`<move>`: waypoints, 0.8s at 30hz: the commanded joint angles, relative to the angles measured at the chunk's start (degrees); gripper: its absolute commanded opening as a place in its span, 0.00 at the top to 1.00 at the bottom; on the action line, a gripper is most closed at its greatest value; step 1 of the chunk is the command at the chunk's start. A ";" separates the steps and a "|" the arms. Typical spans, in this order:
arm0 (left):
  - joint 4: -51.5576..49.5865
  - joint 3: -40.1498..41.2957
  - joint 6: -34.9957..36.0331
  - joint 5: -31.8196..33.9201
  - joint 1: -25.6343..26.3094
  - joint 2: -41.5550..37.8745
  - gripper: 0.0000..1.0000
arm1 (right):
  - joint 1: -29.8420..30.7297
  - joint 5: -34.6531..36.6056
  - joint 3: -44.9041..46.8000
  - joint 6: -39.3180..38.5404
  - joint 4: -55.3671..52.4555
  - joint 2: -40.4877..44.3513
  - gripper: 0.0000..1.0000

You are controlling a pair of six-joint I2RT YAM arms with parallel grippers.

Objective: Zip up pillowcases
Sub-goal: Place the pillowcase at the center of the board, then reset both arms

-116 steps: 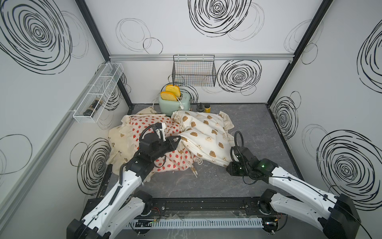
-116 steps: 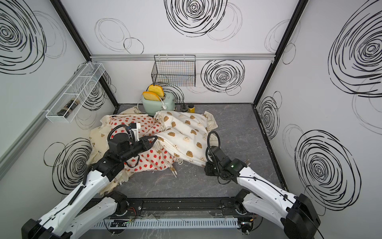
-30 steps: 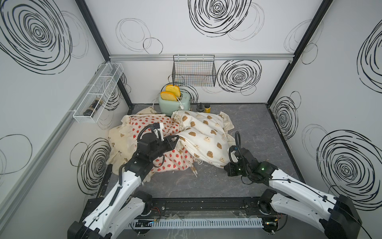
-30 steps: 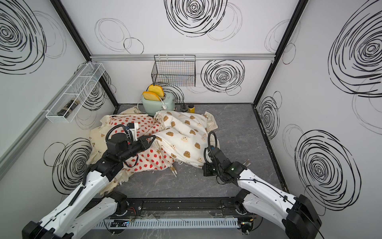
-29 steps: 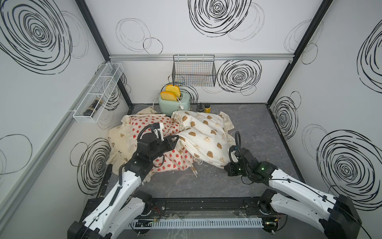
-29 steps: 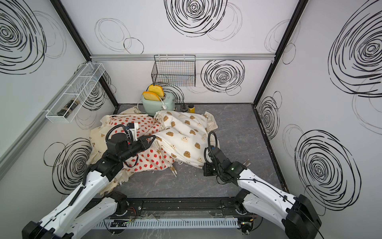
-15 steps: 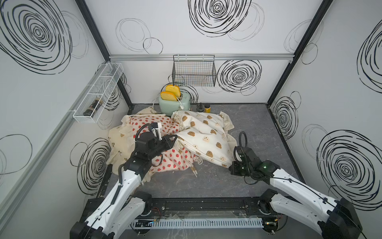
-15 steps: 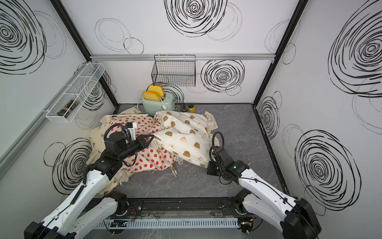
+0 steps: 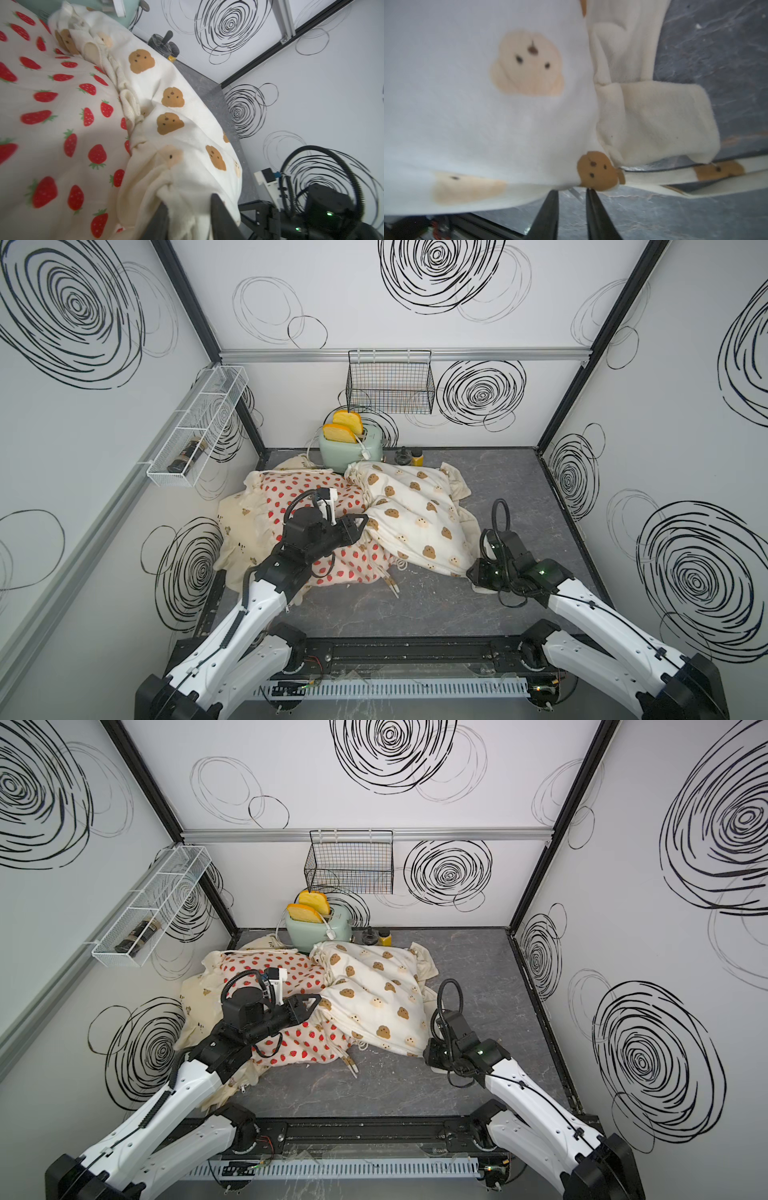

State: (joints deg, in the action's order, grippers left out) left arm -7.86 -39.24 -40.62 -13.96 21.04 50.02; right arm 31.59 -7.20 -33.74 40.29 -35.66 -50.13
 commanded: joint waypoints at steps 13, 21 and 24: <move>0.15 -5.36 17.99 34.69 -16.32 -2.94 0.04 | -24.93 9.95 -10.09 -11.94 24.43 -4.44 0.03; 33.05 15.33 27.06 31.70 -23.03 -5.21 0.04 | -34.24 26.90 10.38 -18.76 59.71 -12.46 0.03; 44.31 21.78 27.90 33.36 -22.37 -1.07 0.04 | -35.64 21.13 15.12 -21.08 70.32 -19.01 0.03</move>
State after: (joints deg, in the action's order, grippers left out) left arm 18.59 -20.67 -15.81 19.81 -1.41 46.74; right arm -3.18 14.09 -20.93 23.11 17.65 -65.89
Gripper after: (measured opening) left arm 0.964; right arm 0.975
